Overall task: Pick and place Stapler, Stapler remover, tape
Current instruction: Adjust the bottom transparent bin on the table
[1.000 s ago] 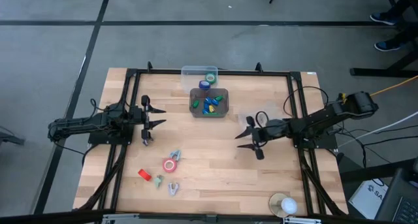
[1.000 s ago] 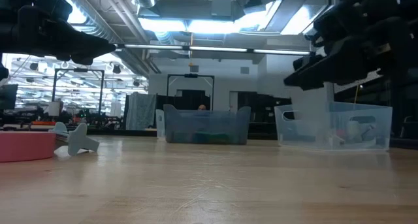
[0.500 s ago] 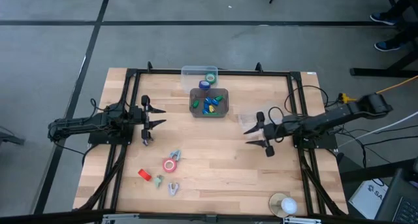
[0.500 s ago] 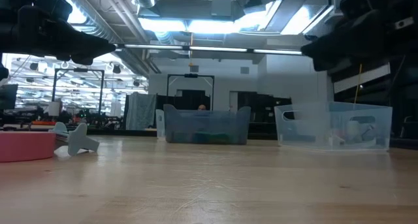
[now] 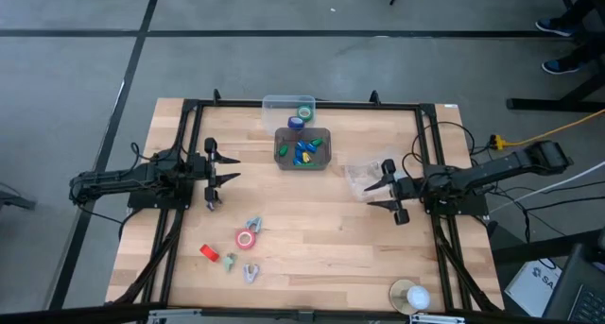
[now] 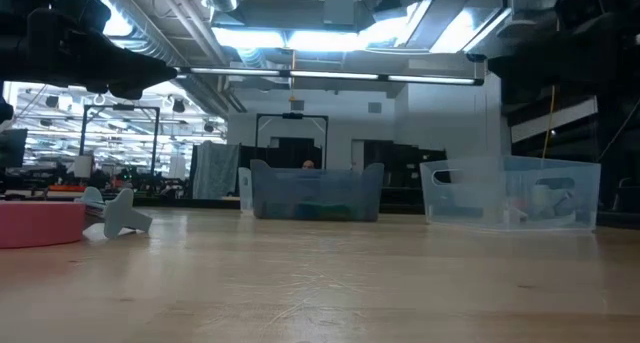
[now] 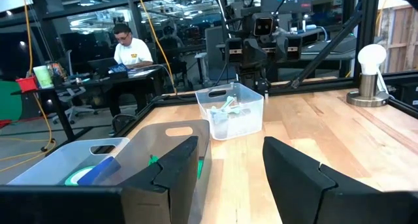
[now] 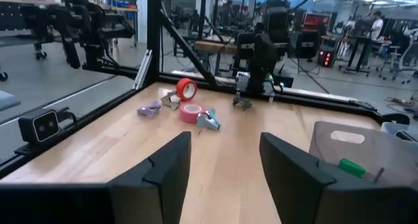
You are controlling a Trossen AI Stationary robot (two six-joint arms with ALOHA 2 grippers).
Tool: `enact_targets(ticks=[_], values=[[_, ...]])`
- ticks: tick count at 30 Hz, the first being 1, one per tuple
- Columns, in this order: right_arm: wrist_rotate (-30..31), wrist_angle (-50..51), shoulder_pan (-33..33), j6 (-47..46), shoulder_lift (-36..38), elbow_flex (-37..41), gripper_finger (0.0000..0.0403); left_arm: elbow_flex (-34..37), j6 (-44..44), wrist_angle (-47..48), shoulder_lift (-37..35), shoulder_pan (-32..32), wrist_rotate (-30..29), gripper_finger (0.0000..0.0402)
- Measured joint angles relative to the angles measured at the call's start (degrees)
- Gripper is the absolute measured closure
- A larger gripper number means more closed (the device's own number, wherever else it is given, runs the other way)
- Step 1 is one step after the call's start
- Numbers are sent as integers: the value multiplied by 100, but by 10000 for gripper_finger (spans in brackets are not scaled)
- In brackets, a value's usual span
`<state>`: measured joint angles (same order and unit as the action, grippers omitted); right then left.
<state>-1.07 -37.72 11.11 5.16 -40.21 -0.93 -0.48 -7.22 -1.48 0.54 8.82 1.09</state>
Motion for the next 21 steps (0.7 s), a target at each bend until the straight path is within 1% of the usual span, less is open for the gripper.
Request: enact_targets(ticks=[11,15,21], values=[[-1,109,0,133,639,57,215,-1,-1,0,0,0,1,233],[0,478,0,152,1057,57,215,-1,0,0,0,0,1,233],[1,1369,0,354,1636,57,215,1,0,0,0,1,0,233]])
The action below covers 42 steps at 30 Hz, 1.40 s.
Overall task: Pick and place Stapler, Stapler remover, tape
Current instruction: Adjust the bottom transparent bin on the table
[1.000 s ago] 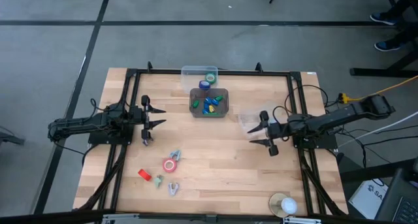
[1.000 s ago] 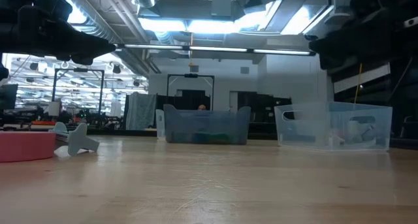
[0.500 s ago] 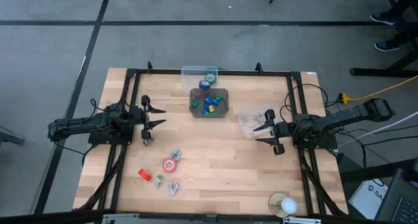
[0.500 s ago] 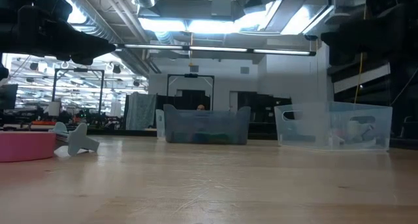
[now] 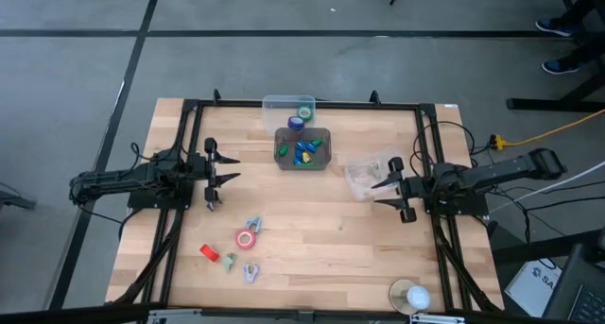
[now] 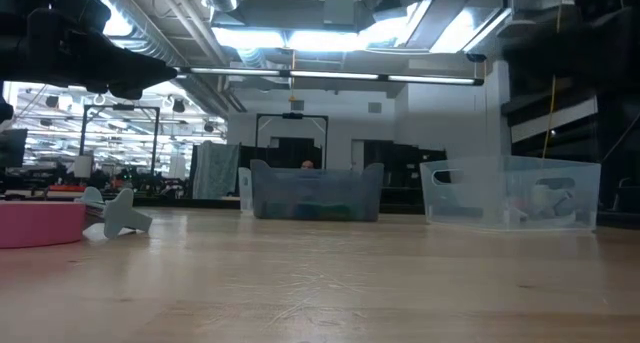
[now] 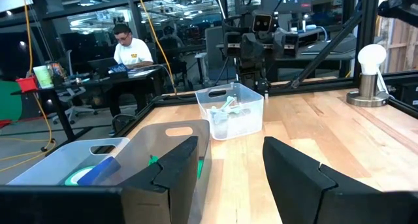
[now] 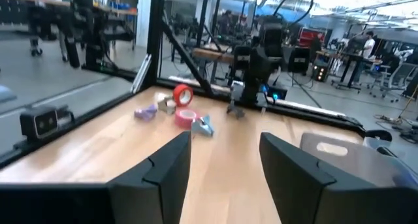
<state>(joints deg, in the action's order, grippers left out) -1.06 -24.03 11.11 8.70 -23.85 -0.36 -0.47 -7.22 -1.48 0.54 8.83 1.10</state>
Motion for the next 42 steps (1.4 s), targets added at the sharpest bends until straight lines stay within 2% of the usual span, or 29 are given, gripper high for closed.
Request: enact_targets(ticks=[8,13,18,22,24,26,31,34,37,41,42], values=[[39,1148,-291,297,569,0,215,0,0,0,0,0,-1,233],[801,2043,-524,141,599,-153,215,0,0,0,0,-1,1,233],[1608,3792,-879,-259,547,-904,215,-2,-2,0,0,1,-1,233],[1840,4220,-1193,-537,167,-1461,215,0,0,0,0,0,-1,233],[1826,4117,-1387,-748,-89,-1642,215,0,0,0,0,1,0,233],[1679,3782,-1634,-1347,-359,-1696,215,0,0,0,0,-1,-1,233],[486,4032,-2358,-3356,-1053,-2072,215,-2,0,0,0,-1,-1,233],[416,4077,-2636,-3640,-1415,-2278,215,0,-2,0,0,-1,-1,233],[1254,4635,-2943,-4157,-1603,-2552,215,0,0,0,0,-1,-1,233],[3359,6283,-3310,-5351,-1616,-2960,215,0,0,2,0,1,-1,233],[3729,6747,-3378,-5668,-1616,-3062,215,0,0,2,0,1,-1,233]])
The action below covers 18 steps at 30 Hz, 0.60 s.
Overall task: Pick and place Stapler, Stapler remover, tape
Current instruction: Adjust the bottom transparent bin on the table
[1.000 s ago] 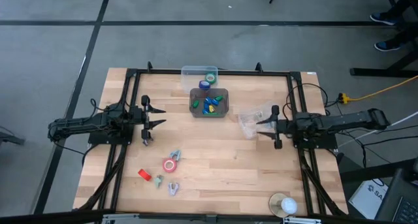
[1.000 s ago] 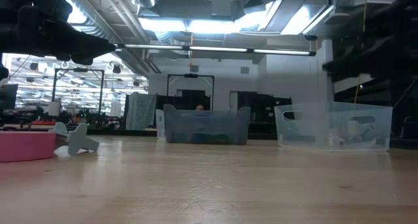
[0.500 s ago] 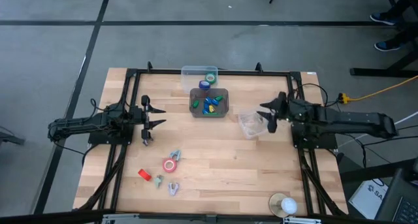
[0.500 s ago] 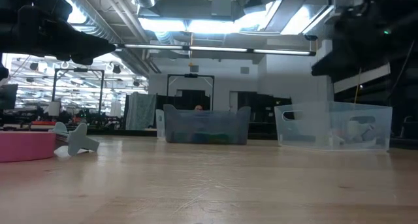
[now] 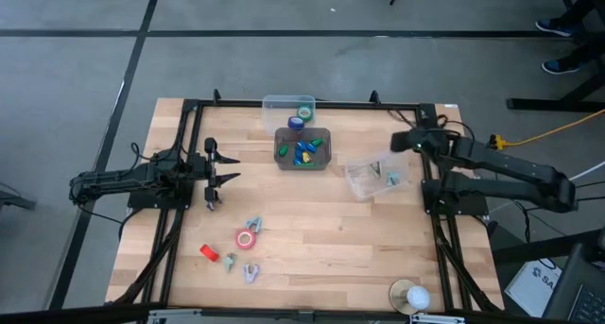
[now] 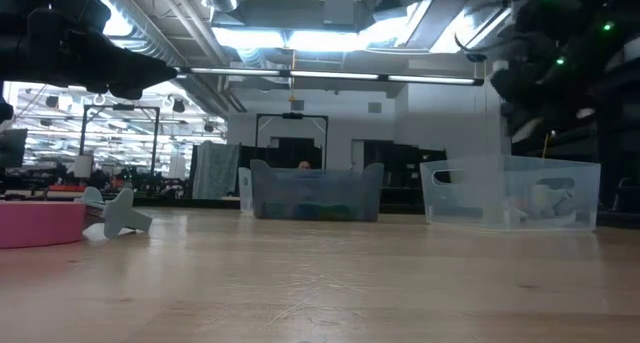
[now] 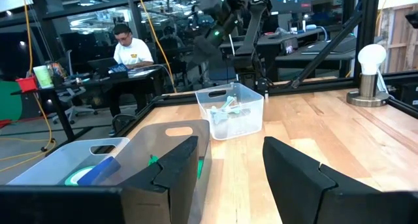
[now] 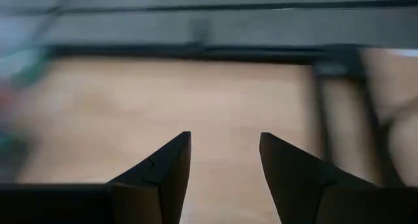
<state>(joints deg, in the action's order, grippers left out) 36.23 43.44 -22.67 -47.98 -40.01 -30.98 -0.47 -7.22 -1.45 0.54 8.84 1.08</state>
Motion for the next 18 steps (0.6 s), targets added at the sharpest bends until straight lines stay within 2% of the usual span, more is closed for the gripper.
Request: enact_targets(ticks=[2,5,10,18], values=[[458,686,-101,-623,0,-131,215,0,-1,-1,0,-1,0,233],[545,1242,-200,-1148,-9,-144,215,0,0,-2,0,0,0,233],[142,1312,-242,-1258,-264,35,215,-1,-1,-2,0,0,0,233],[-422,1078,-204,-1257,-1250,140,215,0,0,-2,0,-2,0,233]])
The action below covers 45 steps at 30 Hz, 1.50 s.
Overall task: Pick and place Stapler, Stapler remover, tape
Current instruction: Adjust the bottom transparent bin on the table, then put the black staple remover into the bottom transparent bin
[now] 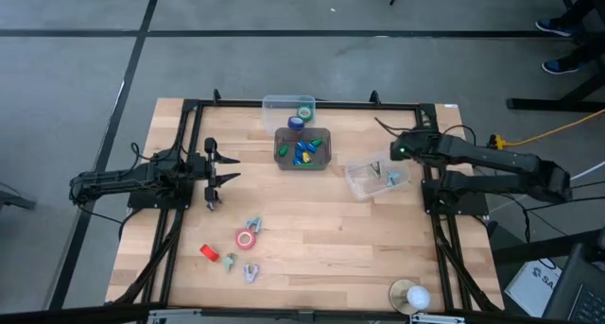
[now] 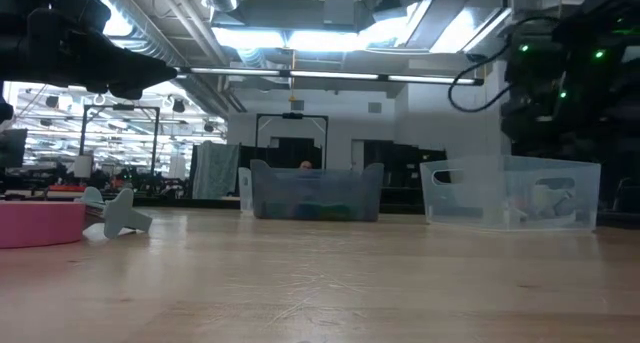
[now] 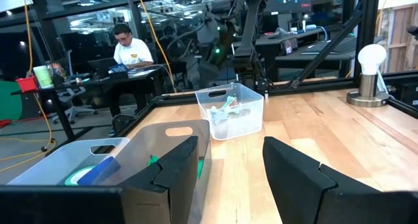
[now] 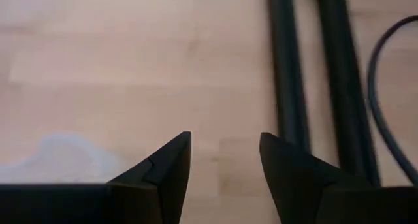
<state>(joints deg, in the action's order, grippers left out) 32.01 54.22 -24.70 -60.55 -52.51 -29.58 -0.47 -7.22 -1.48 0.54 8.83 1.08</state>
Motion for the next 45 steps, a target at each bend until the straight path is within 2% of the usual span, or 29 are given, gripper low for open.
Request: enact_targets(ticks=[5,16,22,30,34,37,40,45], values=[[-449,-508,213,338,-462,0,215,-1,0,0,0,0,0,233],[-2059,-1746,828,588,-1267,2,215,0,0,2,0,2,0,233],[-2885,-3171,1281,1017,-1748,2,215,-2,0,1,0,-1,0,233],[-4318,-5369,1747,1476,-2564,-26,215,-2,0,0,0,-1,0,233],[-4513,-5892,1845,1863,-2795,-199,215,-2,0,0,0,2,0,233],[-4511,-6245,1970,2566,-2758,-271,215,0,0,1,0,0,0,233],[-4458,-6609,2157,3479,-2510,-280,215,0,0,0,0,-1,0,233],[-4316,-6513,2451,5105,-1886,-278,215,0,0,2,0,1,0,233]])
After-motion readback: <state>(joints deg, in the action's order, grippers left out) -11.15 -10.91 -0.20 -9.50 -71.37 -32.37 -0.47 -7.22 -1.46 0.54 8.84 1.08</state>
